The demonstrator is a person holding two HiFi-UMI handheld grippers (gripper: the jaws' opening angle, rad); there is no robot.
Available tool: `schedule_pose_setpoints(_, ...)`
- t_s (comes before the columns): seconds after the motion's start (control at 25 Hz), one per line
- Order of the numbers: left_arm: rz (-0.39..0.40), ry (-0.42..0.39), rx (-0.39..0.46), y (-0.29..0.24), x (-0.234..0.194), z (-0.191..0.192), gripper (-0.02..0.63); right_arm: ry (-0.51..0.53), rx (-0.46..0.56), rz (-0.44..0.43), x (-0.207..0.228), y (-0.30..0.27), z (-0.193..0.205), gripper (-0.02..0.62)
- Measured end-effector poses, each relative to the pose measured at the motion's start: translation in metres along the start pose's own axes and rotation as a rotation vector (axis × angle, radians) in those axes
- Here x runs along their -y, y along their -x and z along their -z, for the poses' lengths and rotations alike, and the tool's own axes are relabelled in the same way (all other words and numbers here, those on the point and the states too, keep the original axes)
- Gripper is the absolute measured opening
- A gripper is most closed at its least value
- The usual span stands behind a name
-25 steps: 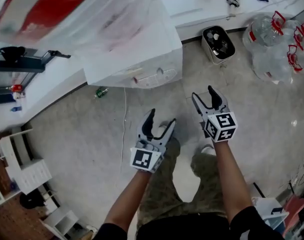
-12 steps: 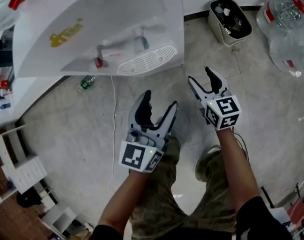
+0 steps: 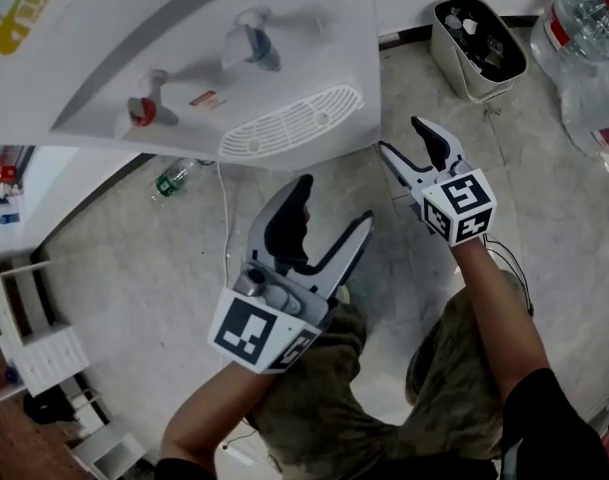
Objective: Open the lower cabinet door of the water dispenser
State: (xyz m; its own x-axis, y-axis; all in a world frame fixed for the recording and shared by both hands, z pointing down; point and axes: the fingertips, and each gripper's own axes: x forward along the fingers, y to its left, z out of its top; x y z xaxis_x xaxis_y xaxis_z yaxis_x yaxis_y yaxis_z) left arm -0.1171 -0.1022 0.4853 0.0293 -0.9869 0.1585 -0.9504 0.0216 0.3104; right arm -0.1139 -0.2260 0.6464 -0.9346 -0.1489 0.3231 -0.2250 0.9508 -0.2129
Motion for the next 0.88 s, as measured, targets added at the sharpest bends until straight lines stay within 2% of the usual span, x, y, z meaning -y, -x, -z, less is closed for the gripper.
schedule_pose_setpoints(0.2, 0.002, 0.014, 0.030, 0.002, 0.000, -0.010, 0.296, 0.065, -0.033, -0.089, 0.000, -0.039, 0.024, 0.262)
schedule_pose_setpoints(0.36, 0.006, 0.021, 0.048, 0.003, 0.005, -0.020, 0.296, 0.094, -0.031, -0.102, 0.012, -0.049, 0.039, 0.262)
schedule_pose_setpoints(0.48, -0.014, 0.034, 0.049, 0.011, 0.011, -0.028, 0.296, 0.137, -0.017, -0.146, 0.015, -0.060, 0.038, 0.262)
schedule_pose_setpoints(0.56, -0.027, -0.002, 0.056, 0.016, 0.014, -0.033, 0.296, 0.159, -0.004, -0.187, 0.011, -0.066, 0.030, 0.262)
schedule_pose_setpoints(0.64, -0.044, -0.057, 0.060, 0.020, 0.014, -0.031, 0.296, 0.134, 0.021, -0.217, 0.006, -0.068, 0.021, 0.262)
schedule_pose_setpoints(0.76, -0.039, -0.025, 0.019, 0.017, 0.017, -0.014, 0.296, 0.079, 0.018, -0.257, -0.001, -0.067, 0.025, 0.262)
schedule_pose_setpoints(0.88, -0.012, -0.081, -0.003, 0.002, 0.024, -0.002, 0.296, 0.040, -0.004, -0.264, 0.002, -0.064, 0.026, 0.262)
